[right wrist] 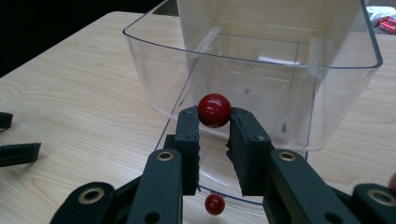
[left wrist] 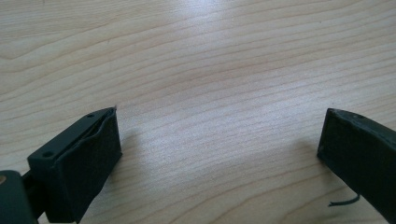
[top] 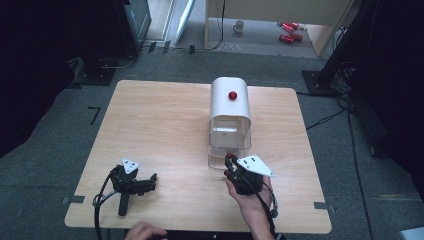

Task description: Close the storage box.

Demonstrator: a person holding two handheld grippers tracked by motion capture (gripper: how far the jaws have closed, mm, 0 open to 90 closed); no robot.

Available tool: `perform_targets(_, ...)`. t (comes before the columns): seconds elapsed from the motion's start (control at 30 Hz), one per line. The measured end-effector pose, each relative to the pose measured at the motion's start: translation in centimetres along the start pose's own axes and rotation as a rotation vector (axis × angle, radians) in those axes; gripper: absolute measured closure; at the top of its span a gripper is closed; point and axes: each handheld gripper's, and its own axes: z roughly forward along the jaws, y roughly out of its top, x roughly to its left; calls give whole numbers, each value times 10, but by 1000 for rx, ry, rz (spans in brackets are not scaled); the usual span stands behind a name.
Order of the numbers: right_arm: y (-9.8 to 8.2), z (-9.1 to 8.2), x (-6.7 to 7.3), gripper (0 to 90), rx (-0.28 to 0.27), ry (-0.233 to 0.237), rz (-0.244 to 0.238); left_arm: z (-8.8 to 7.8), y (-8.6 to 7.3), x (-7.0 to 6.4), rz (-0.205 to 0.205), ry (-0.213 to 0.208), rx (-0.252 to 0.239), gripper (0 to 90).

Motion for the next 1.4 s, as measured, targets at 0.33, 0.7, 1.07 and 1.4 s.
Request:
perform_targets(0.33,6,8,-1,751,6,-3,3,0,0,0,0,0,0,0)
perform_targets(0.7,14,18,-7,751,6,-7,12,0,0,0,0,0,-1,0)
perform_targets(1.07,20,29,-12,750,7,-11,14,0,0,-2,-14,8,-3,0)
perform_targets(1.4,27,38,-15,750,12,-19,7,0,0,-2,-14,7,-2,0)
